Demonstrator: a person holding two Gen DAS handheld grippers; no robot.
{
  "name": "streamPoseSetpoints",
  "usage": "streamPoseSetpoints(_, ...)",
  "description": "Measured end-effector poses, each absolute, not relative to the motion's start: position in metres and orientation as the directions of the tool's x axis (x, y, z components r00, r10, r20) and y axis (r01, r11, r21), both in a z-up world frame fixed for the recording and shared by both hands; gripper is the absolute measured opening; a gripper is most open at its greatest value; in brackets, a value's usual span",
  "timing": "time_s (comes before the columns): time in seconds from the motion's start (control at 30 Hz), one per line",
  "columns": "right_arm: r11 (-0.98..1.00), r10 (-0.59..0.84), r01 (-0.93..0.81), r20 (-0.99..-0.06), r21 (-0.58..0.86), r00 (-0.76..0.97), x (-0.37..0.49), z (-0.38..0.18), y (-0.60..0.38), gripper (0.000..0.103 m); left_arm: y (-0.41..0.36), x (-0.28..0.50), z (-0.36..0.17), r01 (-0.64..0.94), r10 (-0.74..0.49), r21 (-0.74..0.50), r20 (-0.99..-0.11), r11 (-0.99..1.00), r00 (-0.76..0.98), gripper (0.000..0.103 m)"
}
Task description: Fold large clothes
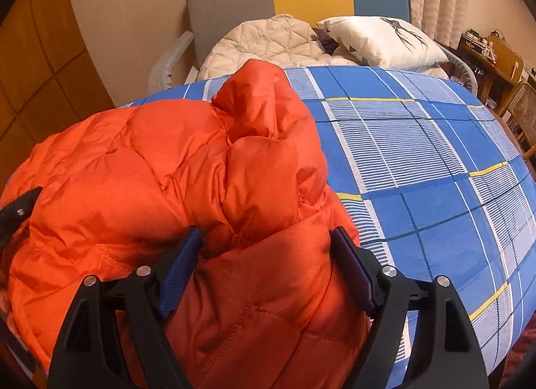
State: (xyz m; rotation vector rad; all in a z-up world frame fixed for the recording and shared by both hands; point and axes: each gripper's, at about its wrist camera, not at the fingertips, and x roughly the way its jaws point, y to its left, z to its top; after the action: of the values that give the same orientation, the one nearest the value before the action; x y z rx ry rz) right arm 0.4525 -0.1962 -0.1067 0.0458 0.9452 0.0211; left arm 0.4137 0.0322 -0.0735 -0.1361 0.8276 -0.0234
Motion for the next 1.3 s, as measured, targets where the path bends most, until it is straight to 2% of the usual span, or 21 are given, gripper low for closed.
streamPoseSetpoints(0.27,0.996,0.072,0.002,-0.817,0.089,0.572,0.458,-0.118,-0.203,0.085,0.029,0.419,-0.093,-0.035,-0.053,-0.103,-0.735,0.994,0.676,0.066)
streamPoseSetpoints(0.57,0.995,0.066,0.022,-0.813,0.096,0.579,0.449,-0.104,-0.206,0.087,0.026,0.406,-0.082,-0.012,-0.063,-0.098,-0.721,0.995,0.690,0.065)
streamPoseSetpoints(0.63,0.991,0.080,0.037,-0.805,0.126,0.588,0.439,-0.098,-0.213,0.087,0.025,0.398,-0.077,0.000,-0.067,-0.095,-0.712,0.996,0.699,0.066)
streamPoseSetpoints(0.7,0.985,0.086,0.069,-0.799,0.157,0.595,0.428,-0.095,-0.224,0.094,0.027,0.390,-0.072,0.004,-0.070,-0.095,-0.703,0.995,0.708,0.066)
streamPoseSetpoints(0.73,0.982,0.089,0.084,-0.799,0.172,0.595,0.424,-0.095,-0.230,0.094,0.029,0.387,-0.070,0.004,-0.073,-0.100,-0.700,0.995,0.710,0.066)
streamPoseSetpoints(0.9,0.907,0.234,0.155,-0.773,0.392,0.590,0.392,-0.105,-0.264,0.094,0.042,0.369,-0.060,-0.006,-0.088,-0.133,-0.688,0.991,0.721,0.066)
streamPoseSetpoints(1.0,0.838,0.333,0.173,-0.736,0.518,0.589,0.376,-0.116,-0.272,0.096,0.071,0.349,-0.049,-0.055,-0.087,-0.191,-0.658,0.980,0.748,0.069)
streamPoseSetpoints(1.07,0.812,0.365,0.181,-0.724,0.555,0.585,0.370,-0.123,-0.273,0.096,0.102,0.329,-0.042,-0.114,-0.066,-0.238,-0.635,0.965,0.770,0.075)
streamPoseSetpoints(1.13,0.793,0.394,0.183,-0.717,0.582,0.575,0.366,-0.129,-0.269,0.096,0.135,0.311,-0.043,-0.172,-0.033,-0.263,-0.627,0.949,0.778,0.077)
streamPoseSetpoints(1.2,0.770,0.428,0.179,-0.704,0.612,0.567,0.366,-0.133,-0.264,0.096,0.174,0.288,-0.047,-0.247,0.011,-0.287,-0.632,0.925,0.775,0.080)
streamPoseSetpoints(1.3,0.753,0.440,0.178,-0.686,0.633,0.579,0.363,-0.136,-0.260,0.096,0.232,0.256,-0.065,-0.335,0.040,-0.323,-0.664,0.885,0.746,0.081)
